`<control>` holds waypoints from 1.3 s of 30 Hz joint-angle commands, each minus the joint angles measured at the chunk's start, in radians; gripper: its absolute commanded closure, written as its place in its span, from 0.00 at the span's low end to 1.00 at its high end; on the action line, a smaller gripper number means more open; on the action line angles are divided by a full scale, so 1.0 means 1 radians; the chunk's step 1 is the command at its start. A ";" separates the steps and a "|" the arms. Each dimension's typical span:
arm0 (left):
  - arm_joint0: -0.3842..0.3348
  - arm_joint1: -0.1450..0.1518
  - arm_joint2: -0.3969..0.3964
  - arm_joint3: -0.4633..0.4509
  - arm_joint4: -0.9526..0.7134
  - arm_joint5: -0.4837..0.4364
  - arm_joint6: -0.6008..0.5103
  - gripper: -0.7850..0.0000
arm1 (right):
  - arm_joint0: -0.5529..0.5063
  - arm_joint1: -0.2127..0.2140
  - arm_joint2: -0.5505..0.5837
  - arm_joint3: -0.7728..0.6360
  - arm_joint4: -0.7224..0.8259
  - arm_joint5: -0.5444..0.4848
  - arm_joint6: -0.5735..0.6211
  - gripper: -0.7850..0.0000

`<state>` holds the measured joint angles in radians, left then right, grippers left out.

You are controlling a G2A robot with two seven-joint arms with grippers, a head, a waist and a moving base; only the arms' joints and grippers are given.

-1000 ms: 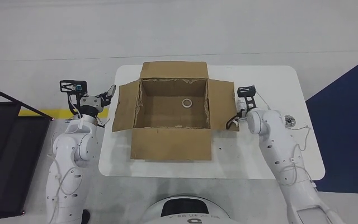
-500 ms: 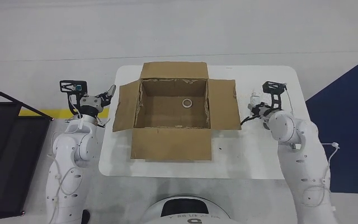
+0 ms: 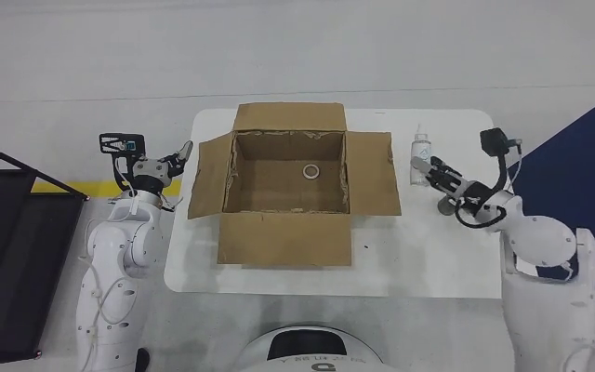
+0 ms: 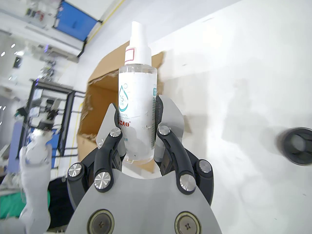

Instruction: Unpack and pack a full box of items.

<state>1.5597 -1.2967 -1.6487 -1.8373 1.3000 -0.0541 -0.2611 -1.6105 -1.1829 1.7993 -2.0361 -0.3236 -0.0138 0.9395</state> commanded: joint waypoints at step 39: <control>0.000 0.000 0.000 0.000 0.000 0.000 0.000 0.00 | 0.597 -0.133 -1.016 0.455 -0.633 0.347 -0.074 0.54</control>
<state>1.5597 -1.2967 -1.6487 -1.8373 1.3000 -0.0541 -0.2611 -1.0134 -1.3148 0.7838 -1.5765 -0.9529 0.3290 0.8617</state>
